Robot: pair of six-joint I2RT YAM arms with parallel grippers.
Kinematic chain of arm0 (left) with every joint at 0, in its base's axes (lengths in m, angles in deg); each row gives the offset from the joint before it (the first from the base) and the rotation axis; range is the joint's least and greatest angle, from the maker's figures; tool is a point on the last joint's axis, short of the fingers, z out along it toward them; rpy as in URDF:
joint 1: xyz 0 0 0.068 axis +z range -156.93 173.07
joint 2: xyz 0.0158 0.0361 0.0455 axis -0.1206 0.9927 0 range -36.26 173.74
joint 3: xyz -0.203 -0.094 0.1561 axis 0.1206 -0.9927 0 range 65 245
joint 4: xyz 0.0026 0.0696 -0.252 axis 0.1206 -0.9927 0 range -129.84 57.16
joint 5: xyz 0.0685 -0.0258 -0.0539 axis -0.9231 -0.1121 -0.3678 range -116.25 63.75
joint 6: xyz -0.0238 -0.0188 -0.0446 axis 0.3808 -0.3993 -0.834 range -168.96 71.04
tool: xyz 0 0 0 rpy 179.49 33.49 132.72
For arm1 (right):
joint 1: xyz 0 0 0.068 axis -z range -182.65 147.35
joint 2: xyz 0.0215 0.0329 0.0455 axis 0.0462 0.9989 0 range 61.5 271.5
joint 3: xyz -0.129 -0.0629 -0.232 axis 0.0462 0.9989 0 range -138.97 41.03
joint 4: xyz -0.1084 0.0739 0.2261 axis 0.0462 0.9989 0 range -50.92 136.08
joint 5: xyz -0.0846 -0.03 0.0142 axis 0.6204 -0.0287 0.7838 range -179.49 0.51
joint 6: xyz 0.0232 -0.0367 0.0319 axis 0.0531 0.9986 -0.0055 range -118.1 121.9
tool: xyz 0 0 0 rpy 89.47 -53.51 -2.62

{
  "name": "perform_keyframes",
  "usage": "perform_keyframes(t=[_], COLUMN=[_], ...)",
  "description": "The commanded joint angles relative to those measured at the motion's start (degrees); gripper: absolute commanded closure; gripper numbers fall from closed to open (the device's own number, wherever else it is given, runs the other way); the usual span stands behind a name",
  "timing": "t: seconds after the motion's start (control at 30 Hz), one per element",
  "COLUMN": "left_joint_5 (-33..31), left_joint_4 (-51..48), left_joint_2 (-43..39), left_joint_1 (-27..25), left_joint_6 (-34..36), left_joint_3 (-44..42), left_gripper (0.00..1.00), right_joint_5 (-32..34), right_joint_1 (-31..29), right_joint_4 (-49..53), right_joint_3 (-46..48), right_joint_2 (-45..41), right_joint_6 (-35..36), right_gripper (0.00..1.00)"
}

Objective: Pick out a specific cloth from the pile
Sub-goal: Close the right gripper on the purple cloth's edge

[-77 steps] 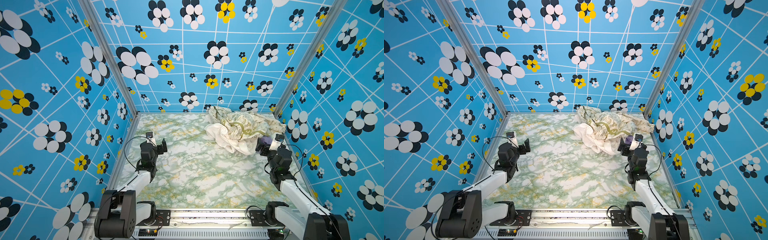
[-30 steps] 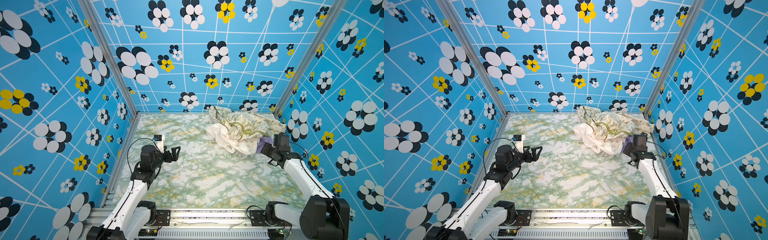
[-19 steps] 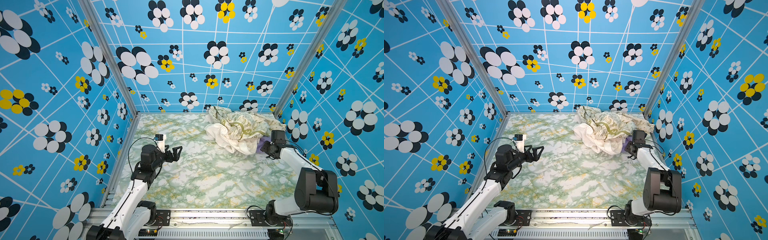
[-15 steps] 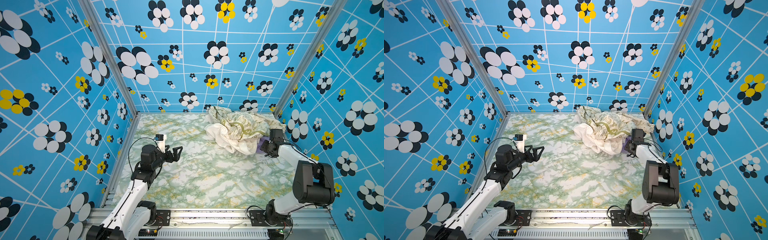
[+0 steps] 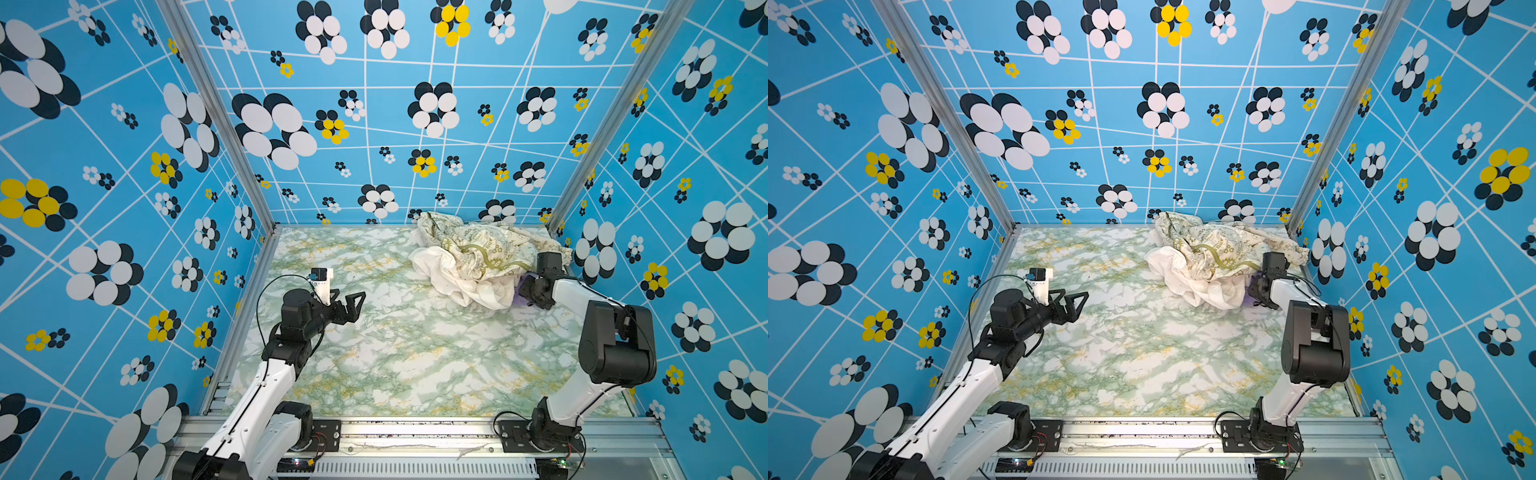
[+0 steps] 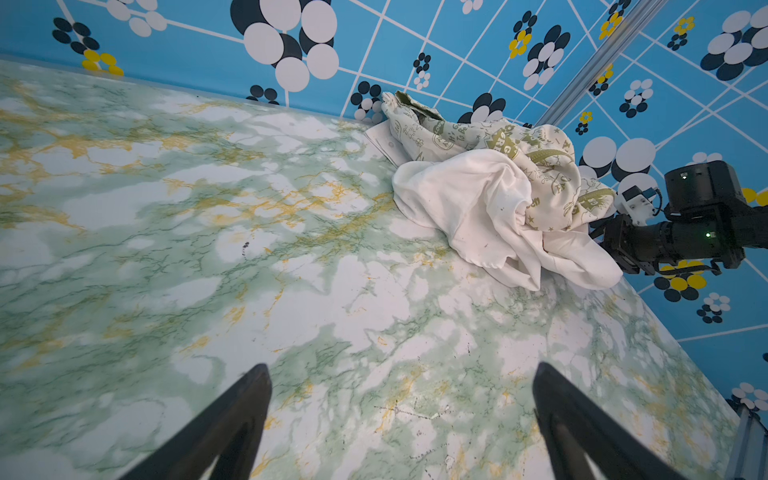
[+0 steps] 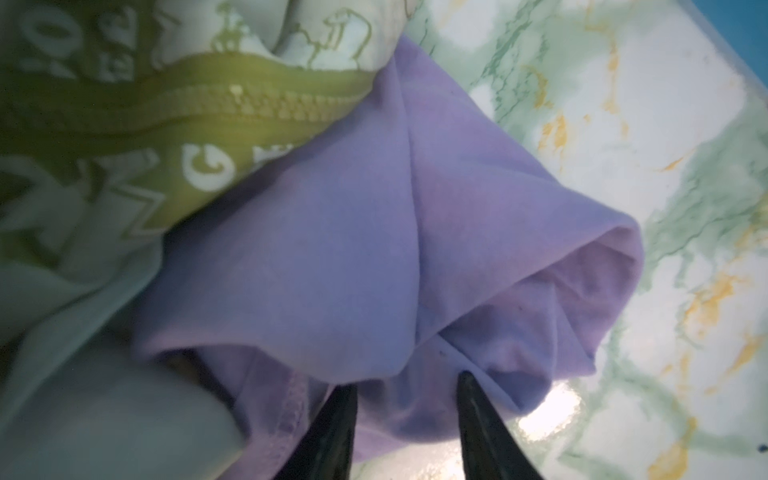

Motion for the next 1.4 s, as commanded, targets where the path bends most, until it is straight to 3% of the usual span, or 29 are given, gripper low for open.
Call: perform_keyframes(t=[0.0,0.27,0.4,1.37], left_joint_5=[1.03,0.87,0.8,1.28], left_joint_4=[0.87,0.58,0.48,0.93], left_joint_2=[-0.68,-1.12,-1.3,-1.55], left_joint_1=[-0.45,-0.45,-0.45,-0.4], left_joint_6=[-0.22,-0.1,0.0,-0.21], left_joint_3=[1.63,1.55,1.63,2.45], left_gripper=[0.01,0.01,0.01,0.01], right_joint_5=[-2.96,-5.03,-4.3,-5.74], right_joint_1=[0.69,1.0,1.13,1.13], right_joint_4=[3.97,2.95,1.28,-4.49], right_joint_3=[-1.46,-0.46,1.12,2.53], right_joint_2=[2.6,2.9,-0.61,-26.29], right_joint_6=[-1.51,-3.05,-3.39,-4.68], right_gripper=[0.63,0.91,0.99,1.0])
